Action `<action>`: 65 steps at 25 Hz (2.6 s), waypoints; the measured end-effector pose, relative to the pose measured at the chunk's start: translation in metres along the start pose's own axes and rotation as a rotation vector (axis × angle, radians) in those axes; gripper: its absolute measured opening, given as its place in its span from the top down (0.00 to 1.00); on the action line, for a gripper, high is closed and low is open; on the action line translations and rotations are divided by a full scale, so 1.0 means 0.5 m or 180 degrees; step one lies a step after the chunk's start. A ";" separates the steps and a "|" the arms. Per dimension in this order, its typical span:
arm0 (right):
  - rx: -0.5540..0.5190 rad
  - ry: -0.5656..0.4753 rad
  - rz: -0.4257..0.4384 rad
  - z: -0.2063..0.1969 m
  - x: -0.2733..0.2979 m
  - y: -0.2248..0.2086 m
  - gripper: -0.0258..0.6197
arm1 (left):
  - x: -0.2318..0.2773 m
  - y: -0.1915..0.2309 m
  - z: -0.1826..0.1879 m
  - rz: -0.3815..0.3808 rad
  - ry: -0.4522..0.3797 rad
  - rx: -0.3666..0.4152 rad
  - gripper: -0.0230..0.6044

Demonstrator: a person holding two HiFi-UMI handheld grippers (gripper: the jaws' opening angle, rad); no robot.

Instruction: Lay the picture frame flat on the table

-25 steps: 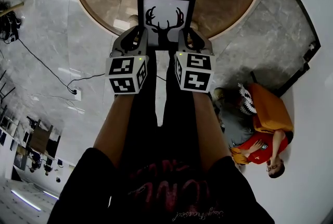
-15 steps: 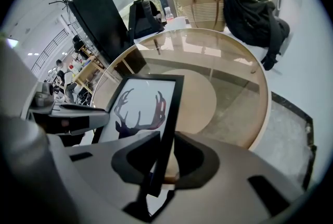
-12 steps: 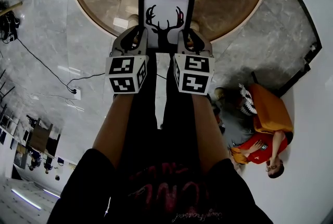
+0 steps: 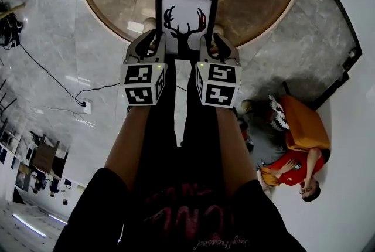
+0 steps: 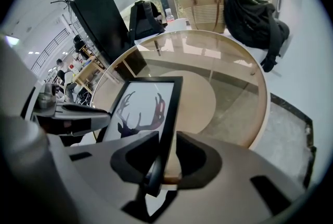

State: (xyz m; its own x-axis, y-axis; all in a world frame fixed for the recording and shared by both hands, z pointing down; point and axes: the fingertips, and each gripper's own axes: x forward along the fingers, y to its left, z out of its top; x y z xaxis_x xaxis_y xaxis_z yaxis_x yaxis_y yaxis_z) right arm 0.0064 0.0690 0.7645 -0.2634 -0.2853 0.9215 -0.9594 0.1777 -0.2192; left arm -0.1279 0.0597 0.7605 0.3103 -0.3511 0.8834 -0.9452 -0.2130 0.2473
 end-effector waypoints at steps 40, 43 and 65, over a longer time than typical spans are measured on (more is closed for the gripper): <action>-0.0320 -0.1649 -0.0091 0.346 -0.489 0.104 0.93 | -0.453 -0.121 0.393 0.0043 -0.1491 0.0658 0.95; -0.0371 -0.1807 -0.0093 0.382 -0.538 0.120 0.93 | -0.504 -0.128 0.425 0.0056 -0.1633 0.0687 0.95; -0.0738 -0.2772 -0.0165 0.520 -0.861 0.181 0.93 | -0.823 -0.180 0.577 0.0177 -0.2582 0.0957 0.95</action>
State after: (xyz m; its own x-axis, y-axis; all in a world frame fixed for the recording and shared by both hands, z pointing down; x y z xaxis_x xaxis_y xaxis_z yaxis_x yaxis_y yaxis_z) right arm 0.0067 -0.0370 0.2648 -0.2941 -0.8937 0.3387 -0.9525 0.3032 -0.0271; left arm -0.1413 -0.0398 0.2601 0.3492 -0.8857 0.3060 -0.9298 -0.3681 -0.0045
